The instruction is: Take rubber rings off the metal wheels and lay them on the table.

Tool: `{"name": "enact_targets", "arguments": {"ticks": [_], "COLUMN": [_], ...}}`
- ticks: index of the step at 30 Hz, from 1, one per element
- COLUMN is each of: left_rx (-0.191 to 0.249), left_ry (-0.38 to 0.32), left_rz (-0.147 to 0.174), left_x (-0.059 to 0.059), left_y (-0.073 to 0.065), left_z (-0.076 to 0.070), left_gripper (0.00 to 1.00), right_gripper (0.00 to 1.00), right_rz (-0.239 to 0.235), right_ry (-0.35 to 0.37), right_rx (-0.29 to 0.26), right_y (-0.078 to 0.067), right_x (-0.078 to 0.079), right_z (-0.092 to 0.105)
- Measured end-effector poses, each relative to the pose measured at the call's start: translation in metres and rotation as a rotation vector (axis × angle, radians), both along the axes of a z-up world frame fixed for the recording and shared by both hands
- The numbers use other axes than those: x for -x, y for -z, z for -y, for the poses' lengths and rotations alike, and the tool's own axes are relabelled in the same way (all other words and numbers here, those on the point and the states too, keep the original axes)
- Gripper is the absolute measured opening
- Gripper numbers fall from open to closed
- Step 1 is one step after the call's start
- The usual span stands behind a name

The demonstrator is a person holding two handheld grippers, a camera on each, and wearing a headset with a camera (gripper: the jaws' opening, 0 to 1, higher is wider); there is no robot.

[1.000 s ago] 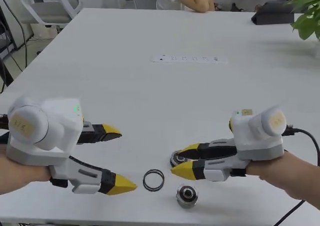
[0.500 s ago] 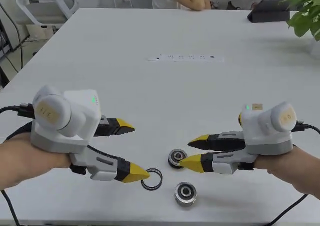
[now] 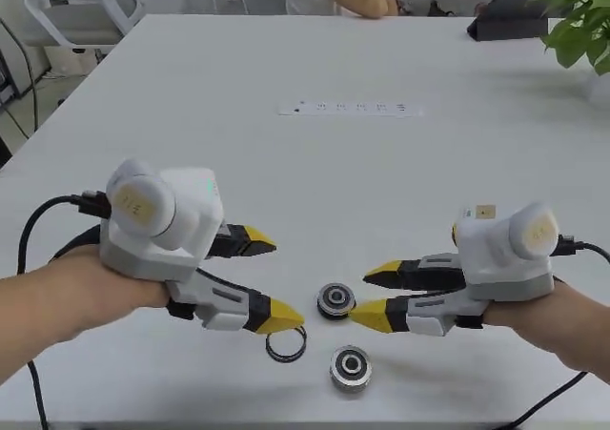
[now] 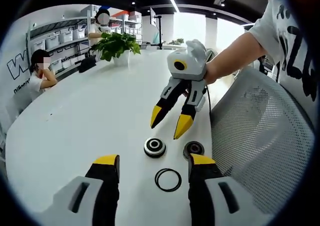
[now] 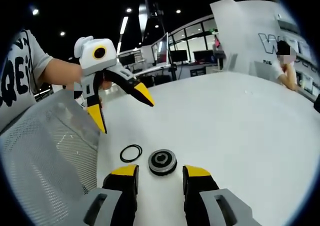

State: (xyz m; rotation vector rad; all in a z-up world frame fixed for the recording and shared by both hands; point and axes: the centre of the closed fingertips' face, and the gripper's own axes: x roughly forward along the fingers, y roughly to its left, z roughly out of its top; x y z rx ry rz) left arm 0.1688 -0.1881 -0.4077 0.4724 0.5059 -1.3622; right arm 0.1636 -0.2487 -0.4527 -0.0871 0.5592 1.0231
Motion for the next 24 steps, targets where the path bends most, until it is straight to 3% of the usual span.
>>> {"name": "enact_targets", "arguments": {"ticks": [24], "left_rx": [-0.016], "left_ry": [0.005], "left_rz": [-0.042], "left_x": [-0.009], "left_y": [0.027], "left_z": [0.019], "left_gripper": [0.4], "right_gripper": [0.26], "right_rz": [-0.004], "right_ry": [-0.016], "right_rx": [0.032], "right_y": [0.016], "right_x": [-0.004], "right_z": [-0.003]}}
